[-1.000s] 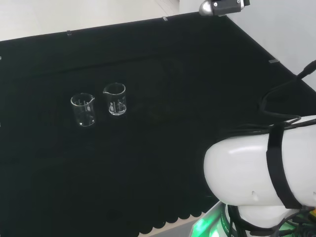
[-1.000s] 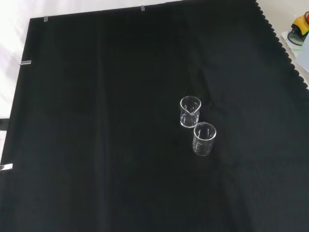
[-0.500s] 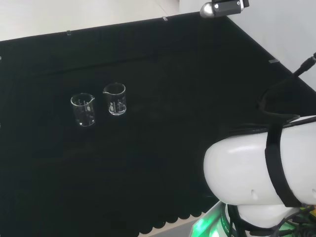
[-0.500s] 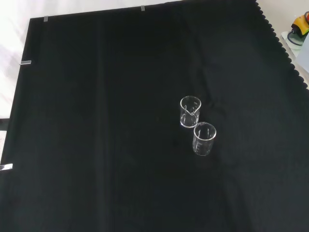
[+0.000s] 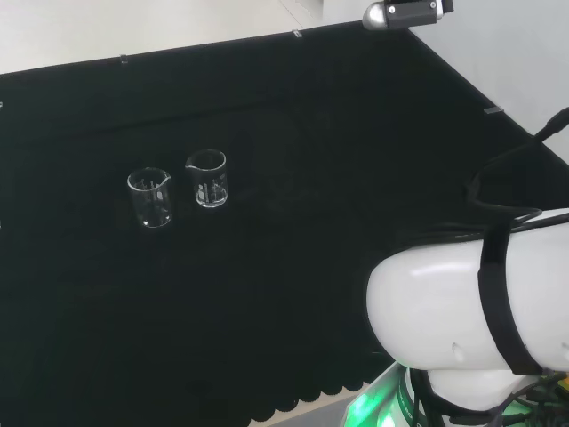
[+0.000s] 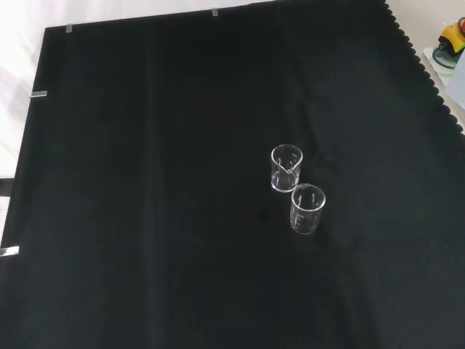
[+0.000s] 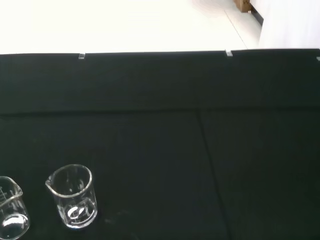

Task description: Pick up the beaker on the right.

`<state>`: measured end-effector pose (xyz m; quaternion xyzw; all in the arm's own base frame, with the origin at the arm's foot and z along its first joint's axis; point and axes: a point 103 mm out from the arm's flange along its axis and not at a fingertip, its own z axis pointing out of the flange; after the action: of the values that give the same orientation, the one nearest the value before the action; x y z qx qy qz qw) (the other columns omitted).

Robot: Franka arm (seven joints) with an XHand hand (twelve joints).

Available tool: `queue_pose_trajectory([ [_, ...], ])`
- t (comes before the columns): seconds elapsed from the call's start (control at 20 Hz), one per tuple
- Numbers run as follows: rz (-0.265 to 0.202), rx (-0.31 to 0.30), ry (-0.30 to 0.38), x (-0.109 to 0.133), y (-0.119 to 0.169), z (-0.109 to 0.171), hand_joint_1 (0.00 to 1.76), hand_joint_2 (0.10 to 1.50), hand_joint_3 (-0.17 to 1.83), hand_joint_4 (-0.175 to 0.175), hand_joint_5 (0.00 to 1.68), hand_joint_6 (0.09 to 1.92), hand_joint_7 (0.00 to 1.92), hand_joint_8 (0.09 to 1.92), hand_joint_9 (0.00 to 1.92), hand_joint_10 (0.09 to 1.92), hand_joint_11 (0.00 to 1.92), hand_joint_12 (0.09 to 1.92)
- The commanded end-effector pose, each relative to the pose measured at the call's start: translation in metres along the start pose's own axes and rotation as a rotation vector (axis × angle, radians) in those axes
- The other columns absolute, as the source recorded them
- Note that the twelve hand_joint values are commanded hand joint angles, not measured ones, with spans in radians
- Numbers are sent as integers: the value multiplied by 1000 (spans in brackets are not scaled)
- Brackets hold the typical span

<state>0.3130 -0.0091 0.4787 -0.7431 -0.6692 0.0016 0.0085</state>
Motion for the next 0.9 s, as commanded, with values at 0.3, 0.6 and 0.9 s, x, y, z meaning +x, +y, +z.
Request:
queue_pose_trajectory([
  [0.3,14,24,67,-16,23,30,181,1082,815,-19,278,87,124,455,183,553,0,1026],
  [0.6,25,49,113,-21,33,62,289,994,871,-19,263,87,133,447,193,564,0,1052],
  [0.9,-19,46,198,-24,57,96,314,971,888,-20,256,87,135,447,195,569,0,1064],
])
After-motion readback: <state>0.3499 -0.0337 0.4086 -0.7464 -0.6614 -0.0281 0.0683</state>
